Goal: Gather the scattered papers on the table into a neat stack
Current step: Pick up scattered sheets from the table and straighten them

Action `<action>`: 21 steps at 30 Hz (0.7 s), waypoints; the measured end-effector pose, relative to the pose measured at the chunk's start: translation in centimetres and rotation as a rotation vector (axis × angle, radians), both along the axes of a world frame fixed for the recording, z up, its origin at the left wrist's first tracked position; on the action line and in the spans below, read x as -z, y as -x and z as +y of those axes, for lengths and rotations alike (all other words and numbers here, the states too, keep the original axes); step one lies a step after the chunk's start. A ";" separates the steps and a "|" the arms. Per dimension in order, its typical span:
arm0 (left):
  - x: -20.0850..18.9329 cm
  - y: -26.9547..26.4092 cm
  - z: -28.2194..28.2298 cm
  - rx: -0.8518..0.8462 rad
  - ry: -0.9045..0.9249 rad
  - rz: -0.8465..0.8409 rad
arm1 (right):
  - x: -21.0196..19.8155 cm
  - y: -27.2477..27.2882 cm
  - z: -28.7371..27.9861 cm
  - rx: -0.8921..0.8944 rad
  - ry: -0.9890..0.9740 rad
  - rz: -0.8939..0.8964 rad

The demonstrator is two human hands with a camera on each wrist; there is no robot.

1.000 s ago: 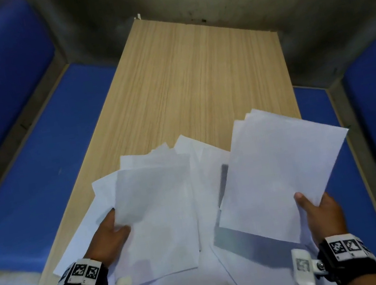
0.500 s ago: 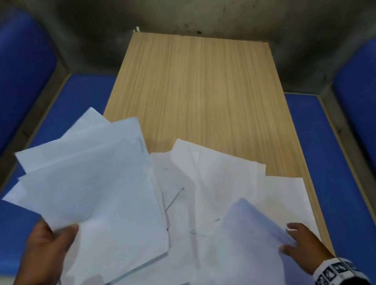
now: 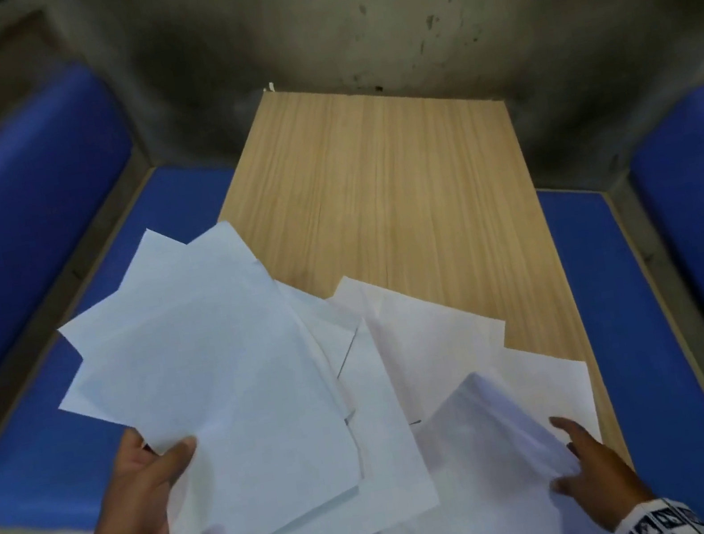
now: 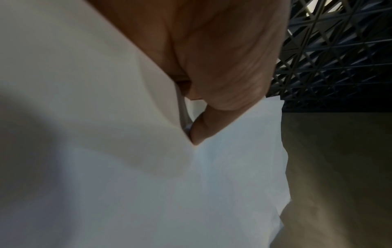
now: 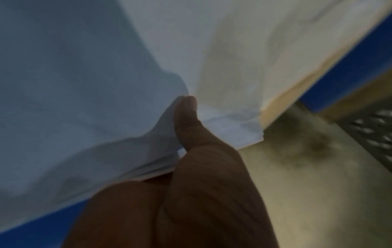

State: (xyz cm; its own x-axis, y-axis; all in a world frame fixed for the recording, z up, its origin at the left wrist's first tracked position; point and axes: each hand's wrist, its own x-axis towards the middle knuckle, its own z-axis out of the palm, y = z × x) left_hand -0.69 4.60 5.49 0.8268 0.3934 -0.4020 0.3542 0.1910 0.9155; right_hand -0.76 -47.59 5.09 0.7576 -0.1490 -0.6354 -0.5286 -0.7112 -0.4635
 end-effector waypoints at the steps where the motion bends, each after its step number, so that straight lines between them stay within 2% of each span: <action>1: 0.3 -0.1 -0.3 -0.007 0.004 0.005 | -1.3 0.0 -0.5 -0.047 0.019 -0.037; 4: 0.7 -0.6 -0.8 -0.044 0.009 0.024 | -5.9 0.6 -2.4 -0.076 0.022 -0.132; 9: 1.8 -0.7 -0.8 -0.076 -0.015 0.030 | -12.4 1.4 -4.3 -0.181 -0.085 -0.148; 11: 2.1 -0.7 -1.4 -0.045 -0.036 0.022 | -14.7 0.3 -2.8 -0.103 -0.144 -0.223; 13: 2.1 -0.8 -2.6 0.019 -0.037 0.014 | -16.8 -0.8 0.7 -0.108 -0.307 -0.299; 16: 1.1 -0.8 -5.5 0.136 0.004 0.022 | -16.4 -2.5 5.8 -0.095 -0.428 -0.414; 19: -0.6 -0.7 -8.7 0.253 0.051 0.041 | -13.2 -4.5 9.9 0.000 -0.511 -0.434; 21: -1.9 -0.6 -10.2 0.323 0.145 0.043 | -10.9 -5.6 11.3 0.025 -0.530 -0.430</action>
State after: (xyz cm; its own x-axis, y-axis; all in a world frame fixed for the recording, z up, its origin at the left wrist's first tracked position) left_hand -0.13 -5.63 7.38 0.8801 0.0508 -0.4720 0.4555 0.1897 0.8698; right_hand 4.80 -36.30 16.02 0.9596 0.0786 -0.2702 -0.2324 -0.3203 -0.9184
